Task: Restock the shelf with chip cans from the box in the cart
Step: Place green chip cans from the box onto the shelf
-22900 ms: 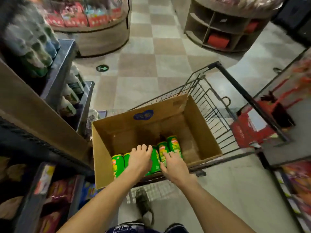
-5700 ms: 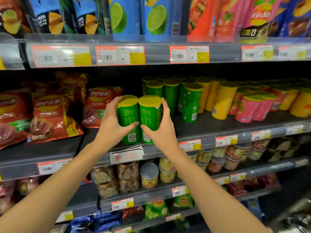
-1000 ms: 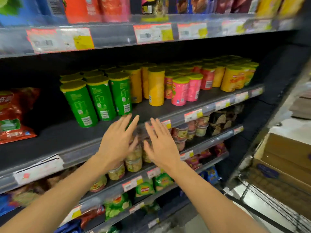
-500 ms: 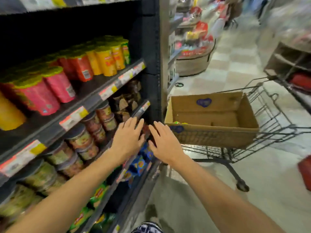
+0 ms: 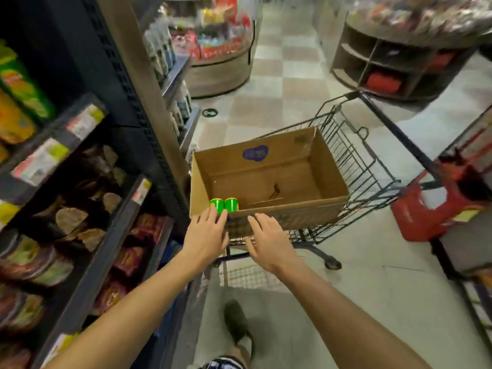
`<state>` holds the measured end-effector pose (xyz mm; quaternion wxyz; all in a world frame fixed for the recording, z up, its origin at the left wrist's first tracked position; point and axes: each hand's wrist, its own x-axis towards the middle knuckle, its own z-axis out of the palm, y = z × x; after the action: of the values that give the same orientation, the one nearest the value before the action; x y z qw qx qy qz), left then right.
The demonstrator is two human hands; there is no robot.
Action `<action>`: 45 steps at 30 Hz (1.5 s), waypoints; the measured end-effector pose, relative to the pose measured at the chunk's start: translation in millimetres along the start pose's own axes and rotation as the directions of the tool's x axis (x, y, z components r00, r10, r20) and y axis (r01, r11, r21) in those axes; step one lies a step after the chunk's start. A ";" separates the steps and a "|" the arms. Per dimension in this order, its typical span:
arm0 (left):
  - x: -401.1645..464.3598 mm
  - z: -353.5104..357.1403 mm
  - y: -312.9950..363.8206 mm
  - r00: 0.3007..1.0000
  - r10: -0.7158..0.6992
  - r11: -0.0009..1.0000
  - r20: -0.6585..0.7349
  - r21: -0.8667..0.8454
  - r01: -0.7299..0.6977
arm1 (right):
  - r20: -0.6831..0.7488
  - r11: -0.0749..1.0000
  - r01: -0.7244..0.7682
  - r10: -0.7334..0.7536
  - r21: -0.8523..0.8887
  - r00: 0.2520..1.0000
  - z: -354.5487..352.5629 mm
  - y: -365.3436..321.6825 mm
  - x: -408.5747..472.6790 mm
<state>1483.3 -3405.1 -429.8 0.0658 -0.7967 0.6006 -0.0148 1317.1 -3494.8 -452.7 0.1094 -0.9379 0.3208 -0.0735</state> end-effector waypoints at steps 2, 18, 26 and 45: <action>25.8 14.0 -10.0 0.999 0.004 1.000 0.045 -0.015 -0.004 | 0.082 1.000 -0.017 0.015 0.026 0.997 3.7 9.4 25.5; 169.9 85.6 -77.9 0.934 0.032 0.987 0.357 -0.158 0.026 | 0.458 0.907 -0.362 0.233 0.216 0.858 70.2 41.6 184.4; 219.0 139.4 -78.5 0.788 0.027 0.919 0.615 -0.325 0.223 | 0.732 0.807 -0.545 0.226 0.229 0.643 139.5 61.8 254.0; 282.1 248.8 -73.4 0.645 -0.169 0.730 0.745 -0.346 0.590 | 0.853 0.530 -0.836 0.362 0.143 0.376 259.1 87.8 306.0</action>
<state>1657.3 -3634.1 -683.0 0.0344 -0.8411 0.3199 0.4347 1559.3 -3710.6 -704.3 0.5176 -0.6016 0.5452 0.2701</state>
